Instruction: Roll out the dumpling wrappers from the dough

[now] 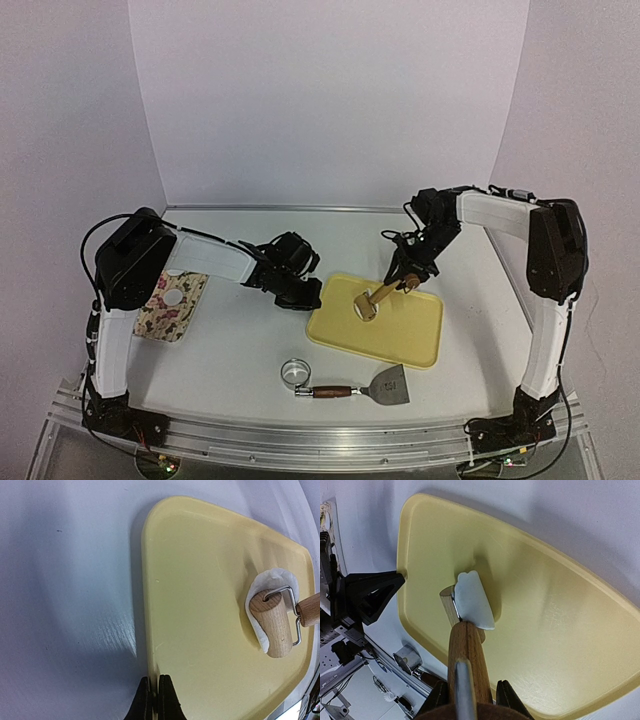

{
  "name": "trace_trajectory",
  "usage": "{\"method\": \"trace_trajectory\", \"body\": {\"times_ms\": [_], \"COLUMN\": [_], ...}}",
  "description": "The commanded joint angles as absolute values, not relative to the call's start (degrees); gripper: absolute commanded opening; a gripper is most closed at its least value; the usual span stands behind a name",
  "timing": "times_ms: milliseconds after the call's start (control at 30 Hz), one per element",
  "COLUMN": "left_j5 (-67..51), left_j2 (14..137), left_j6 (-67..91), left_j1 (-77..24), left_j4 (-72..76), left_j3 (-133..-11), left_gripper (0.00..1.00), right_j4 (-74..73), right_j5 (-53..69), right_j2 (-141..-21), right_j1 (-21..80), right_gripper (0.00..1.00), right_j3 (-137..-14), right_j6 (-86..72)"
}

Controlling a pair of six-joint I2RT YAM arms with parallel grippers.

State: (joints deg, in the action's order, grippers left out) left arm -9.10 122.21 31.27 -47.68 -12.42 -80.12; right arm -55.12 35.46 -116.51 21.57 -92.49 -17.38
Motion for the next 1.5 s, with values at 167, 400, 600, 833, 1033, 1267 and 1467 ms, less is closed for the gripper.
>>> {"method": "trace_trajectory", "body": {"times_ms": [167, 400, 600, 833, 1033, 1267, 1467], "left_j5": [-2.0, -2.1, -2.2, -2.2, -2.2, -2.3, -2.4], "left_j2": [121.7, 121.6, 121.5, 121.5, 121.5, 121.5, 121.5], "left_j6": [29.0, 28.9, 28.9, 28.9, 29.0, 29.2, 29.2], "left_j1": [-44.3, -44.2, -44.2, -44.1, -43.9, -43.6, -43.3], "left_j4": [-25.6, -25.7, -25.8, -25.8, -25.8, -25.8, -25.7], "left_j3": [-78.5, -78.4, -78.3, -78.3, -78.3, -78.3, -78.4], "left_gripper": [0.00, 0.00, 0.00, 0.00, 0.00, 0.00, 0.00], "right_j4": [-61.9, -61.9, -61.7, -61.0, -60.4, -59.8, -59.4], "right_j5": [3.6, 1.9, 1.0, 0.5, 0.0, 0.0, 0.0], "right_j2": [-122.4, -122.8, -123.5, -124.4, -124.7, -124.4, -124.0], "right_j1": [17.3, 15.7, 14.7, 13.8, 12.6, 10.8, 9.4], "right_gripper": [0.00, 0.00, 0.00, 0.00, 0.00, 0.00, 0.00], "right_j3": [-89.2, -89.7, -89.8, -88.9, -87.5, -86.2, -85.1], "right_j6": [-16.8, -16.5, -16.3, -16.1, -15.8, -15.4, -15.0]}}
